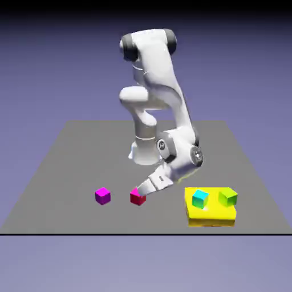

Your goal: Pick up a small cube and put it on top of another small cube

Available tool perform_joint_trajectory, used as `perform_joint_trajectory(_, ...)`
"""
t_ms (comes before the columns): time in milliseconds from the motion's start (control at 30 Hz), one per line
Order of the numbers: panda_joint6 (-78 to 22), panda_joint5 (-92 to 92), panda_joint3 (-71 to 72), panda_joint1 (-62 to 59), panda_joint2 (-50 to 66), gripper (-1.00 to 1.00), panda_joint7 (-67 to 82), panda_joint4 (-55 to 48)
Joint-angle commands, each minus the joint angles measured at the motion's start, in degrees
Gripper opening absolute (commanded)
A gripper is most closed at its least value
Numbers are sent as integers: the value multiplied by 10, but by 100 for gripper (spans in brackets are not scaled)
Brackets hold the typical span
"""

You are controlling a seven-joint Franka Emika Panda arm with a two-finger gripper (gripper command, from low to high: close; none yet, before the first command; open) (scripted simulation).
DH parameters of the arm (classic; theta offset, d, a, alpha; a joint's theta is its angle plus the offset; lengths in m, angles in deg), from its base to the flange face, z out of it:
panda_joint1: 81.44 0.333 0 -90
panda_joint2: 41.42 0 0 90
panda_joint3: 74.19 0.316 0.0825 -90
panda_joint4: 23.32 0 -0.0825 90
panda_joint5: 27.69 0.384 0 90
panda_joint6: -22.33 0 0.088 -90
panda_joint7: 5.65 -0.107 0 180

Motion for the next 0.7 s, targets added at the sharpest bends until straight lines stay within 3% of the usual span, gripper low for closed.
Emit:
perform_joint_trajectory(0, -14, -8, 4, -1, 12, 0, 2, -6)
perform_joint_trajectory(133, 52, -69, -32, -16, 61, 0, -36, 22)
perform_joint_trajectory(167, 52, -69, -33, -16, 61, -100, -36, 22)
perform_joint_trajectory(300, -22, -1, 11, 0, 16, -100, 6, -14)
perform_joint_trajectory(667, -118, 230, 212, -38, 78, -100, -87, -195)
